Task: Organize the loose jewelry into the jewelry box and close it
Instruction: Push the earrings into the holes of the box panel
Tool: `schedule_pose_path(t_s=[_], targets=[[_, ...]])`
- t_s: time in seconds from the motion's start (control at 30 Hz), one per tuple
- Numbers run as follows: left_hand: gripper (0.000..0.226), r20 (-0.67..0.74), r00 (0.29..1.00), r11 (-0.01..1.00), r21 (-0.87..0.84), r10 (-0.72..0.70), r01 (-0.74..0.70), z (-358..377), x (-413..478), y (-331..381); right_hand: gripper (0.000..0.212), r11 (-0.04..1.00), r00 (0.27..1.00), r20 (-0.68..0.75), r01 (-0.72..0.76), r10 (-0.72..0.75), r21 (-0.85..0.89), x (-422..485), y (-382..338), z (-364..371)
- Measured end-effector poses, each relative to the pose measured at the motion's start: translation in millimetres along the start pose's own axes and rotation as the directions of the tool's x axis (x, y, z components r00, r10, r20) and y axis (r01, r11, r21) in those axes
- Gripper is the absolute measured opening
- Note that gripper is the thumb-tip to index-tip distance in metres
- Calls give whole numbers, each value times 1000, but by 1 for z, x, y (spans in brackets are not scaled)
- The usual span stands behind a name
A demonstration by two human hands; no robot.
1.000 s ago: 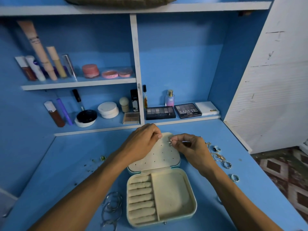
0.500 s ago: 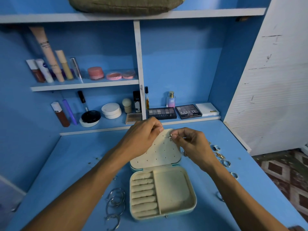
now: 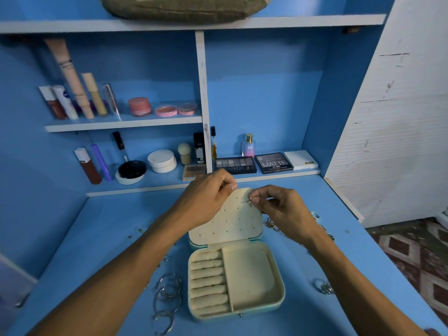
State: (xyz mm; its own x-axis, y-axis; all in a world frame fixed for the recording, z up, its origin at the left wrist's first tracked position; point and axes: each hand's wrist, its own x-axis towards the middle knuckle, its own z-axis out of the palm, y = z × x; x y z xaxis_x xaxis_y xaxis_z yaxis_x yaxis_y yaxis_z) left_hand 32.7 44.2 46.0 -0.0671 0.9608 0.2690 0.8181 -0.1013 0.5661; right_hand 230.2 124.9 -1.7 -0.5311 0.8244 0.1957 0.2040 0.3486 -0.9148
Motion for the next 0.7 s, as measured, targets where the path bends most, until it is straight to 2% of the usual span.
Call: schedule_pose_path(t_s=[0.2, 0.37, 0.5, 0.7], targets=[[15, -4, 1000, 1000, -16, 1, -1, 1, -1, 0, 8, 1000, 1000, -30, 9, -9, 9, 0, -1, 2], [14, -15, 1000, 1000, -30, 4, -4, 1, -1, -1, 8, 998, 998, -50, 21, -24, -58, -2, -1, 4], [13, -15, 1000, 999, -37, 7, -7, 1, -1, 0, 7, 999, 999, -52, -9, 11, 52, -4, 1, 1], [13, -17, 1000, 999, -32, 17, -17, 1, -2, 4, 6, 998, 996, -84, 1, 4, 56, -5, -8, 5]])
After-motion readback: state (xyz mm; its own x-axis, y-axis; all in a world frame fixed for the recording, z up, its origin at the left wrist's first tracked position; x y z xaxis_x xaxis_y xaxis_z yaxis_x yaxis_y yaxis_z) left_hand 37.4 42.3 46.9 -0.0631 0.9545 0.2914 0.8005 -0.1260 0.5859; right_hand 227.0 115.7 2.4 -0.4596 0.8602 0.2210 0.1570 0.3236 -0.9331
